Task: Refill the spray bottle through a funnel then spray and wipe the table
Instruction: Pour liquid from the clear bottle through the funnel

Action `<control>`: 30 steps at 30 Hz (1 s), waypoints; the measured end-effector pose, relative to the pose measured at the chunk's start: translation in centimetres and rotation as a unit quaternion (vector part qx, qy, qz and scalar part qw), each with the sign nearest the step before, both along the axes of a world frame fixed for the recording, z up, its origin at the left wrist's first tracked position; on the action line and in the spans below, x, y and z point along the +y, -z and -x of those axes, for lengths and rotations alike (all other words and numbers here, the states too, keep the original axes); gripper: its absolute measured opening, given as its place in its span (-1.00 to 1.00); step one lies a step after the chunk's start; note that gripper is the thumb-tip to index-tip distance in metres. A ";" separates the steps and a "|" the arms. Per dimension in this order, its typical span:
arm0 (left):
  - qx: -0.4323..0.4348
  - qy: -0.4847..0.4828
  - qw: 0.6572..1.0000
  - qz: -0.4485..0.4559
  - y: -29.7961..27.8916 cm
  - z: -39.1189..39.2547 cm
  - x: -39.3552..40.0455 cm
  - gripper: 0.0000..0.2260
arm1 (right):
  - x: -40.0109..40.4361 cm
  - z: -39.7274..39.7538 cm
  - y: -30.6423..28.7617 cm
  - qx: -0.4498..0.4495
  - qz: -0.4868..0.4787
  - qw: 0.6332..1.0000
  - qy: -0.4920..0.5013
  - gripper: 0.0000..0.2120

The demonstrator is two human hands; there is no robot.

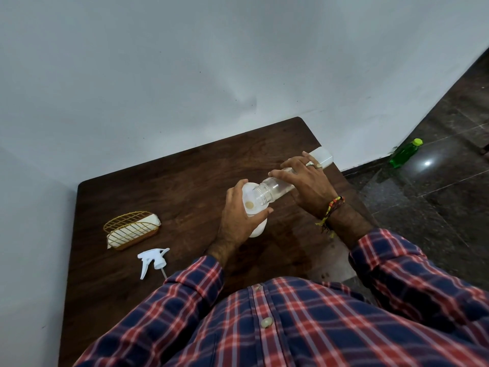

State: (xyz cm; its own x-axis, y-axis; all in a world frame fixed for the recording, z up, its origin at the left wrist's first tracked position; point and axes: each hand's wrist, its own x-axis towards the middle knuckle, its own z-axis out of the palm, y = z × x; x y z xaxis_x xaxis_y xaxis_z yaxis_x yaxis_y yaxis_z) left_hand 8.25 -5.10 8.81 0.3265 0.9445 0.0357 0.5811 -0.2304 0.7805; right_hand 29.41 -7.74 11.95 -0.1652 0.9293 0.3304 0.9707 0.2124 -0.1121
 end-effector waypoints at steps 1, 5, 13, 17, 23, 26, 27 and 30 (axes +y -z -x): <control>0.001 0.000 1.000 -0.001 0.0 0.0 0.0 -0.18 | 0.0 0.0 0.0 -0.001 0.004 1.000 0.001 -0.45; 0.003 0.001 1.000 -0.003 -0.1 0.0 0.0 -0.19 | 0.1 0.0 0.0 -0.003 0.008 1.000 0.002 -0.45; 0.006 0.003 1.000 -0.004 -0.1 0.0 0.1 -0.19 | 0.2 0.1 -0.1 -0.007 0.002 1.000 -0.001 -0.43; 0.005 0.003 1.000 -0.003 -0.1 0.0 0.1 -0.19 | 0.2 0.2 0.0 -0.011 -0.005 1.000 -0.001 -0.44; 0.009 0.002 1.000 -0.001 -0.2 0.0 0.0 -0.19 | 0.3 0.1 0.0 -0.017 -0.003 1.000 0.000 -0.41; 0.007 0.001 1.000 0.002 -0.1 0.0 0.0 -0.19 | 0.3 0.2 0.0 -0.020 0.001 1.000 0.001 -0.41; 0.006 0.001 1.000 0.005 -0.1 0.0 0.1 -0.19 | 0.3 0.2 0.0 -0.020 0.001 1.000 0.001 -0.41; 0.012 0.000 1.000 0.001 -0.1 -0.1 0.1 -0.19 | 0.3 0.1 -0.1 -0.022 0.000 1.000 0.000 -0.43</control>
